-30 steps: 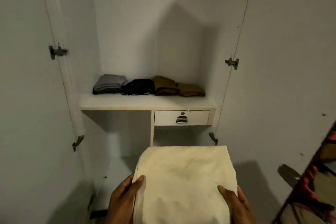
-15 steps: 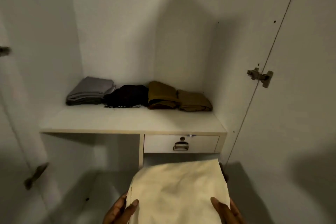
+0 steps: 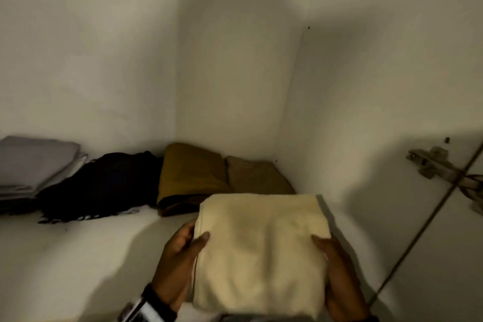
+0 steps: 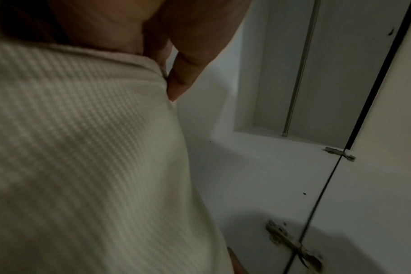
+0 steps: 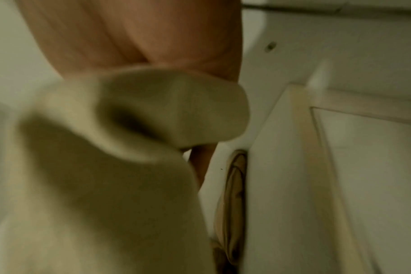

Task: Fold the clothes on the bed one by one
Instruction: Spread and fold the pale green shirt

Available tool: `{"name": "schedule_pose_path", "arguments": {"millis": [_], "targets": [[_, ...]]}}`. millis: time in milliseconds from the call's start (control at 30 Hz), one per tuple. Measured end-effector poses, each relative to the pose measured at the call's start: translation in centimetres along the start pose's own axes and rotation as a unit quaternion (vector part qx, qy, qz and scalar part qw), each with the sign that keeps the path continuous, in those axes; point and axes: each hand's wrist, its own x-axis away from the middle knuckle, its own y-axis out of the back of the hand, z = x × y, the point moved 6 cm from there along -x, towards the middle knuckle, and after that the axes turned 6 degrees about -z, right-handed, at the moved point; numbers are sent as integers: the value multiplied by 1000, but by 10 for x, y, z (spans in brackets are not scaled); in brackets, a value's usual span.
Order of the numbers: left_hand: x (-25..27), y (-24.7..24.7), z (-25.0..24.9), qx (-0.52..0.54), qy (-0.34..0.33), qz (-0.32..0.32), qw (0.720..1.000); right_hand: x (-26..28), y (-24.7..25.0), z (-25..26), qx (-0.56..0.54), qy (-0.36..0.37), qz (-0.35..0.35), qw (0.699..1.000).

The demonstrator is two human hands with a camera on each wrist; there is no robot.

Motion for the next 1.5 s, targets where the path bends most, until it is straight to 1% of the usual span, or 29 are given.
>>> {"name": "schedule_pose_path", "arguments": {"millis": [33,67,100,133,200,233,300,333,367,400,467,500,567,667,700,767,867,900,967,1000,1033,1133,1200,1267,1333,1367,1433,1467,1500], "targets": [[-6,-11,-11,-8,-1,13,1000,-13,-18,26,-13,36,23,999],[-31,-28,-13,-12,7,33,999,-33,-29,29,-17,23,34,999],[-59,-46,-21,-24,-6,48,999,-64,-41,43,-14,40,57,997],[-72,-54,-26,-26,-14,47,998,-78,-42,51,-5,58,40,998],[-133,-87,-30,-52,-17,46,997,-127,-66,69,10,59,60,996],[-145,-92,-30,-64,-20,45,997,-144,-69,69,20,54,73,996],[-198,-114,-31,-96,-24,33,995,-192,-96,78,50,45,64,996],[-206,-117,-31,-99,-19,27,995,-196,-103,77,64,32,66,995],[-240,-122,-27,-110,-15,19,994,-223,-122,74,83,28,79,993],[-272,-125,-23,-131,-12,6,991,-252,-141,70,115,38,84,989],[-307,-120,-8,-161,14,-7,987,-282,-161,60,211,57,88,972],[-328,-117,4,-160,28,-18,987,-304,-171,50,257,63,91,960],[-338,-111,18,-139,69,-39,987,-315,-182,44,323,64,103,939],[-346,-99,49,-134,148,-27,980,-333,-187,28,409,73,110,903],[-351,-94,63,-147,165,-15,975,-338,-186,19,440,75,107,888],[-350,-92,65,-164,178,-13,970,-337,-185,17,501,85,98,856],[-347,-94,68,-184,169,-6,968,-323,-187,20,598,113,76,789],[-345,-100,67,-179,165,0,970,-313,-187,32,621,150,60,767],[-343,-103,62,-181,157,15,971,-287,-196,49,654,259,38,710],[-343,-109,54,-193,135,21,972,-274,-202,55,657,303,57,687],[-344,-108,44,-216,106,30,970,-259,-208,50,669,322,94,664],[-345,-104,11,-327,17,36,944,-231,-200,11,688,303,210,625],[-350,-98,-2,-336,9,46,941,-217,-183,0,661,317,226,641],[-349,-93,0,-350,8,70,934,-210,-162,-12,644,328,197,662],[-347,-100,5,-362,8,104,926,-213,-151,-8,625,360,143,678],[-341,-103,10,-353,18,115,928,-212,-146,-6,607,366,106,697],[-338,-109,19,-327,32,114,938,-213,-138,6,552,349,19,757],[-339,-113,25,-309,32,111,944,-211,-129,14,520,322,-32,790],[-341,-112,27,-289,38,104,951,-211,-127,18,481,269,-53,832]]}}
